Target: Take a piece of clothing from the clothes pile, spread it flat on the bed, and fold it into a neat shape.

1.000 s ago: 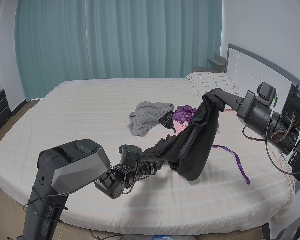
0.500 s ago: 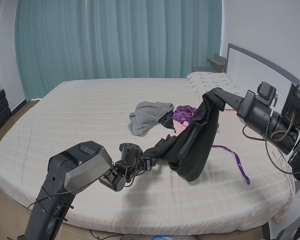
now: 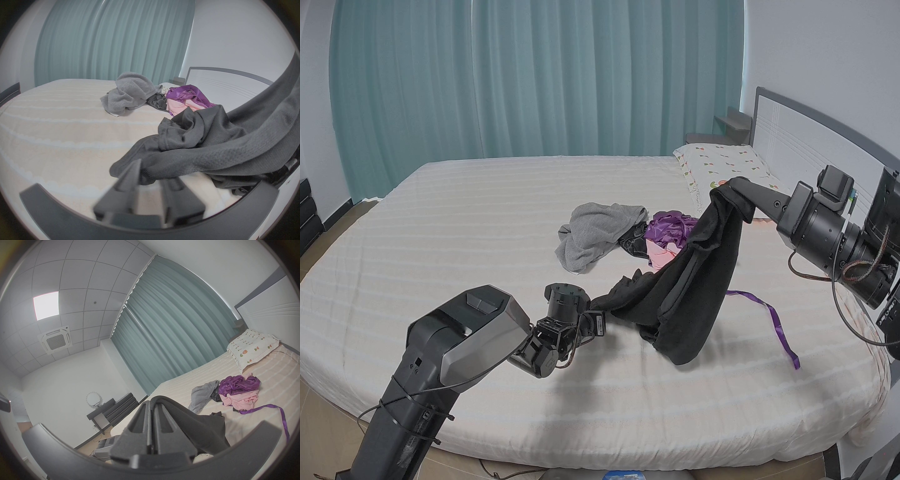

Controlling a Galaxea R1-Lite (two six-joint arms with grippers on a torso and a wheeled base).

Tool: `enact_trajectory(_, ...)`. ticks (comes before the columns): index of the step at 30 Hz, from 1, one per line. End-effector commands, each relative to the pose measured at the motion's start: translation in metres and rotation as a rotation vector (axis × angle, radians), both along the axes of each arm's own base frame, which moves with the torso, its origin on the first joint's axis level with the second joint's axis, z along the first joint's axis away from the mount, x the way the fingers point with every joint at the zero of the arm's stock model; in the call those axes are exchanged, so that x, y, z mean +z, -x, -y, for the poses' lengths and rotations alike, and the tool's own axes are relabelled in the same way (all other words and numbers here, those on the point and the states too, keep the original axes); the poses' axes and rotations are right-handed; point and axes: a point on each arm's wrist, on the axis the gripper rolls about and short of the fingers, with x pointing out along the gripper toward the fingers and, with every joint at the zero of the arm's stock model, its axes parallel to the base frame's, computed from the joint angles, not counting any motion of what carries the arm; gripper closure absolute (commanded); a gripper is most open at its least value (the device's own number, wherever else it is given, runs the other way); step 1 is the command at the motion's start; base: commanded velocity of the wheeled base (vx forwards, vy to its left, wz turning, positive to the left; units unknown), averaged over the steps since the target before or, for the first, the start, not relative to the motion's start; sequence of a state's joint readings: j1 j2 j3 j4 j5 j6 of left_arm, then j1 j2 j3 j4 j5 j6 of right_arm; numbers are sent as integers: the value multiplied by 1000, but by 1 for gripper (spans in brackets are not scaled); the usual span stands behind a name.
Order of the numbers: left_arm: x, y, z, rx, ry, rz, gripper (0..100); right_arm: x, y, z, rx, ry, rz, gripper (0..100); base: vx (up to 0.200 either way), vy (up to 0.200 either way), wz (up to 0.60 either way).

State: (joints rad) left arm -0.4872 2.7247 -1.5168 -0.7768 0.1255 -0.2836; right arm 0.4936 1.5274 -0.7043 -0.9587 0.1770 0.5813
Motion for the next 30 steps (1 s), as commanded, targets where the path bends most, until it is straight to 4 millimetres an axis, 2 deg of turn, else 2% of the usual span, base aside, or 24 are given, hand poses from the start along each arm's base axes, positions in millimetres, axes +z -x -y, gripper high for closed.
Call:
enact_trajectory(1,3,-5,-6,51,-9,20,100,-1,-4,3,-17,-1,-7,100,0,0,0)
enact_trajectory(6,19,-9,-16,126,5,51,100,-5,-8,8,-36,2,-20,100,0,0,0)
enact_trajectory(7,38,-7,-20,166,42,73,100,-10,-14,12,-54,9,-37,100,0,0,0)
enact_trajectory(8,47,-4,-21,181,57,74,100,-12,-17,13,-62,13,-45,100,0,0,0)
enact_trajectory(11,68,8,-28,205,86,66,100,-22,-27,15,-84,28,-78,100,0,0,0)
enact_trajectory(13,87,24,-35,216,97,58,100,-31,-37,16,-101,41,-107,100,0,0,0)
enact_trajectory(14,87,24,-35,216,97,58,100,-31,-37,16,-101,41,-107,100,0,0,0)
enact_trajectory(15,106,38,-39,225,124,60,100,-39,-46,17,-118,53,-129,100,0,0,0)
enact_trajectory(19,149,62,-50,260,209,90,100,-48,-65,16,-149,53,-118,100,0,0,0)
enact_trajectory(23,187,73,-60,306,247,171,100,-33,-77,10,-165,8,-37,100,0,0,0)
enact_trajectory(27,236,89,-68,312,328,273,100,7,-93,6,-230,-60,87,100,0,0,0)
enact_trajectory(28,247,94,-71,311,348,294,100,17,-94,7,-244,-76,109,100,0,0,0)
enact_trajectory(29,248,95,-71,311,350,295,100,19,-93,6,-246,-79,113,100,0,0,0)
enact_trajectory(30,267,107,-78,314,402,327,100,32,-91,8,-264,-99,138,100,0,0,0)
